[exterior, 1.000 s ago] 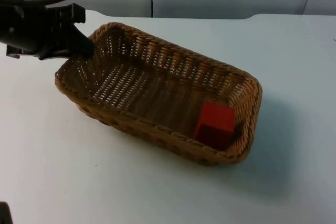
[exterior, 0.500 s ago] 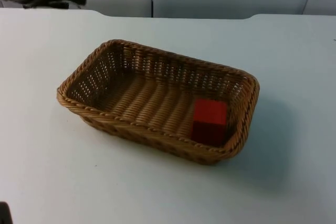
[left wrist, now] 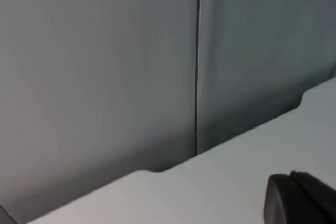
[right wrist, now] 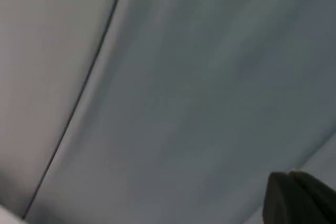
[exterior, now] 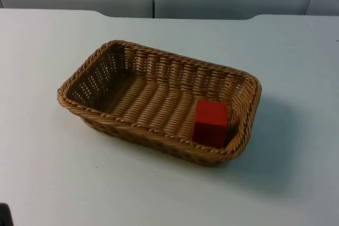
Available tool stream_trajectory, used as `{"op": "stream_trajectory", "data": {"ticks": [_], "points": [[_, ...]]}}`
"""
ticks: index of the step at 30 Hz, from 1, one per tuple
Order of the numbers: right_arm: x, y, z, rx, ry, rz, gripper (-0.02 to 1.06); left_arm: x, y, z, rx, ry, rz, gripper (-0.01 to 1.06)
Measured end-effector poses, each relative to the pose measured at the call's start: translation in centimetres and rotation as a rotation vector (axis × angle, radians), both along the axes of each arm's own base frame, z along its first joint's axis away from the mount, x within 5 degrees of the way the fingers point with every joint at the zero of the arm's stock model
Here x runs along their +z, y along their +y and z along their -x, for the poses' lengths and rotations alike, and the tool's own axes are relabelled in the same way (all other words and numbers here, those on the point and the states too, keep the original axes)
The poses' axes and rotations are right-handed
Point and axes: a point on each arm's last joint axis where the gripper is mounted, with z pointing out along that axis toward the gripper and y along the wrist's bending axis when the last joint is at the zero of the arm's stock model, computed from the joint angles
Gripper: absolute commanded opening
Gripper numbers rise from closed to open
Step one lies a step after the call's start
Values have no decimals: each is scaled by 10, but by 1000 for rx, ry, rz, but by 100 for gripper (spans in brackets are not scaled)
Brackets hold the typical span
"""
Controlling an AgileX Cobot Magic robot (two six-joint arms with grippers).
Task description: Pick up the basket with the left hand and place the cube into the basket with the right hand.
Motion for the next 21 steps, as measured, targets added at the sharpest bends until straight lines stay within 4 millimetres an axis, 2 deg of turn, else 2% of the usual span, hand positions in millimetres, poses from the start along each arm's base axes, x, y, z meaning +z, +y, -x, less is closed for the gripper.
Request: {"op": "stream_trajectory", "data": {"ticks": [1, 3, 5, 6, 8, 10, 11, 12, 15, 16, 19, 21], "points": [[0, 0, 0, 0, 0, 0, 0, 0, 0, 0, 0, 0, 0, 0], [19, 9, 35, 44, -158, 104, 0, 26, 3, 38, 25, -64, -21, 0], [27, 21, 60, 71, -289, 187, 0, 36, 7, 74, 65, -98, -42, 0], [27, 21, 60, 71, -289, 187, 0, 36, 7, 74, 65, -98, -42, 0], [27, 32, 72, 78, -382, 273, 0, 38, 10, 114, 106, -132, -49, 0], [17, 46, 72, 67, -437, 387, 0, 29, 12, 143, 130, -135, -53, 0], [17, 46, 72, 67, -437, 387, 0, 29, 12, 143, 130, -135, -53, 0], [7, 52, 68, 51, -445, 467, 0, 23, 14, 170, 148, -162, -50, 0], [-23, 50, 47, -24, -416, 648, 0, 7, 17, 211, 193, -189, -40, 0], [-23, 50, 47, -24, -416, 648, 0, 7, 17, 211, 193, -189, -40, 0], [-44, 6, 18, -195, -331, 745, 0, -8, 21, 241, 233, -185, -38, 0], [-51, -42, 10, -344, -262, 766, 0, -17, 23, 255, 252, -164, -39, 0]]}}
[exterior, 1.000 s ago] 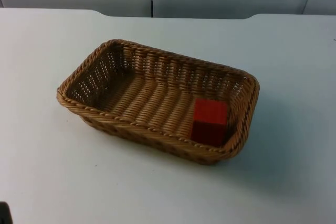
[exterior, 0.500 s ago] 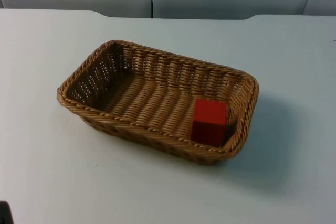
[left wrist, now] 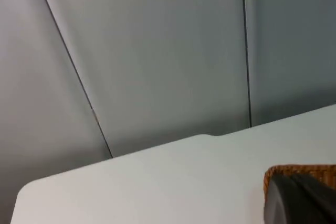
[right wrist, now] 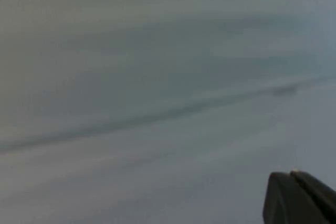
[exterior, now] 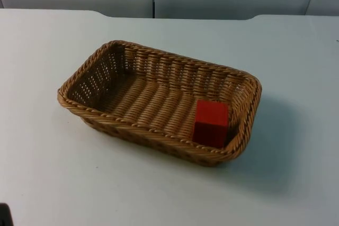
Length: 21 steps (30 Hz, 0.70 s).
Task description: Pick up the basket with the left hand and place the cube into the basket with the right hand.
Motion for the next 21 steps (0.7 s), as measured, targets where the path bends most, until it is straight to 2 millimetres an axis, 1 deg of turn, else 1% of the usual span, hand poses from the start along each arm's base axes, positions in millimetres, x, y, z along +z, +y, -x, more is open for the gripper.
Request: {"op": "stream_trajectory", "data": {"ticks": [1, 2, 3, 5, 6, 7, 8, 9, 10, 11, 13, 15, 16, 17, 18, 20, 21], "points": [[0, 0, 0, 0, 0, 0, 0, 0, 0, 0, 0, 0, 0, 0], [-6, -24, -3, -80, 5, 5, 0, -3, 1, 7, 7, 3, 4, 0], [-10, -47, 3, -134, -4, 1, 0, -5, 1, 12, 11, 10, 11, 0], [-15, -94, 30, -252, -49, -19, 0, -9, 1, 21, 16, 34, 29, 0], [-15, -94, 30, -252, -49, -19, 0, -9, 1, 21, 16, 34, 29, 0], [-21, -109, 45, -295, -64, -23, 0, -10, 1, 24, 19, 43, 39, 0], [-22, -125, 69, -329, -104, -50, 0, -12, 1, 27, 20, 59, 50, 0], [-28, -143, 107, -373, -172, -95, 0, -14, 1, 29, 21, 81, 53, 0], [-34, -150, 128, -390, -206, -131, 0, -17, 0, 32, 19, 115, 57, 0], [-34, -150, 128, -390, -206, -131, 0, -17, 0, 32, 19, 115, 57, 0], [-43, -159, 180, -383, -308, -225, 0, -22, 0, 34, 15, 172, 60, 0], [-57, -159, 218, -340, -365, -301, 0, -28, -1, 35, 15, 209, 68, 0], [-57, -159, 218, -340, -365, -301, 0, -28, -1, 35, 15, 209, 68, 0], [-63, -158, 235, -315, -386, -330, 0, -32, -1, 36, 16, 216, 72, 0], [-72, -157, 248, -278, -394, -367, 0, -36, -1, 37, 17, 225, 73, 0], [-90, -153, 262, -203, -389, -441, 0, -46, -1, 42, 17, 224, 79, 0], [-90, -153, 262, -203, -389, -441, 0, -46, -1, 42, 17, 224, 79, 0]]}}
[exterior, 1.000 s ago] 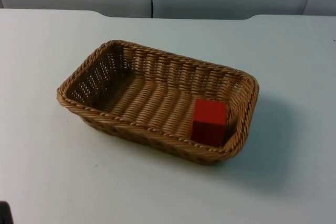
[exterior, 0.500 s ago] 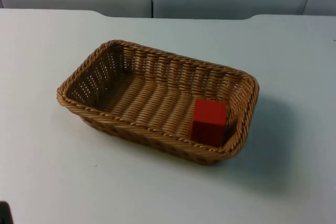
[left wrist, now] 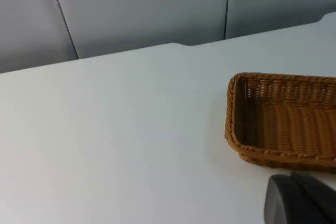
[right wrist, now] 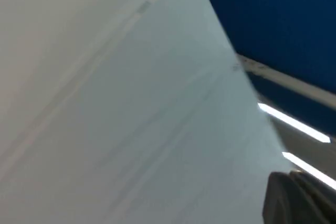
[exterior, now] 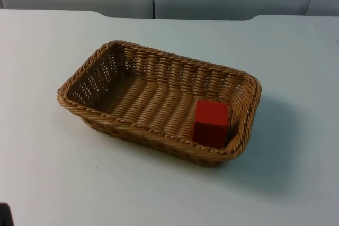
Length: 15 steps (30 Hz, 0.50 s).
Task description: Pick up the basket with the left hand and place the cube into the basket with the right hand.
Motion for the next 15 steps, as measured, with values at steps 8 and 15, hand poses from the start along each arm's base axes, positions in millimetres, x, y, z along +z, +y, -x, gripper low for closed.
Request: {"op": "stream_trajectory", "data": {"ticks": [8, 15], "points": [[-75, 15, 15, 321, 103, -400, 0, -38, 4, 36, 14, -62, -40, 0], [-128, 53, -11, 646, 511, -721, 0, -46, 12, 48, 79, -51, -94, 0]]}}
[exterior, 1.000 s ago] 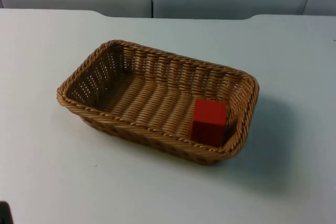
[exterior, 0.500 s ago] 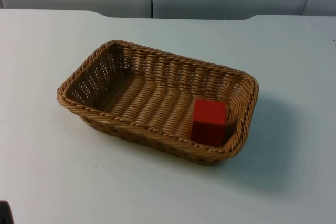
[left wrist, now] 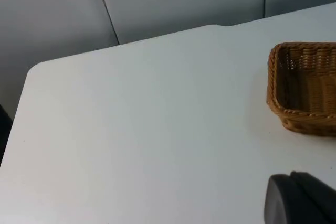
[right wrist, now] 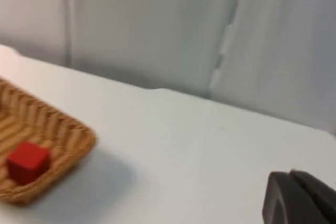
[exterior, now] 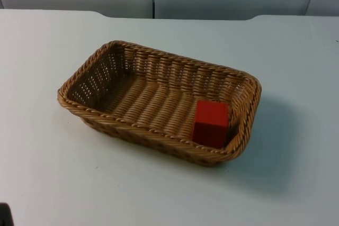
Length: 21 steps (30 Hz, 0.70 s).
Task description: Pick up the basket with the left hand and place the cube into the basket with the right hand.
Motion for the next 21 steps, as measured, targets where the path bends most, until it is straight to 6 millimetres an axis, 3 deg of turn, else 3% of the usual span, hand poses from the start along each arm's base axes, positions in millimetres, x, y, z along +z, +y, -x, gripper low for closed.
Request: {"op": "stream_trajectory", "data": {"ticks": [8, 16, 21], "points": [[-47, 15, -24, 117, 222, -90, 0, -14, 2, -8, -15, 56, -2, 0], [-58, 16, -30, 119, 267, -95, 0, -14, 4, -10, -14, 52, 15, 0], [-60, 15, -33, 106, 260, -110, 0, -27, 3, -20, -13, 81, 51, 0]]}}
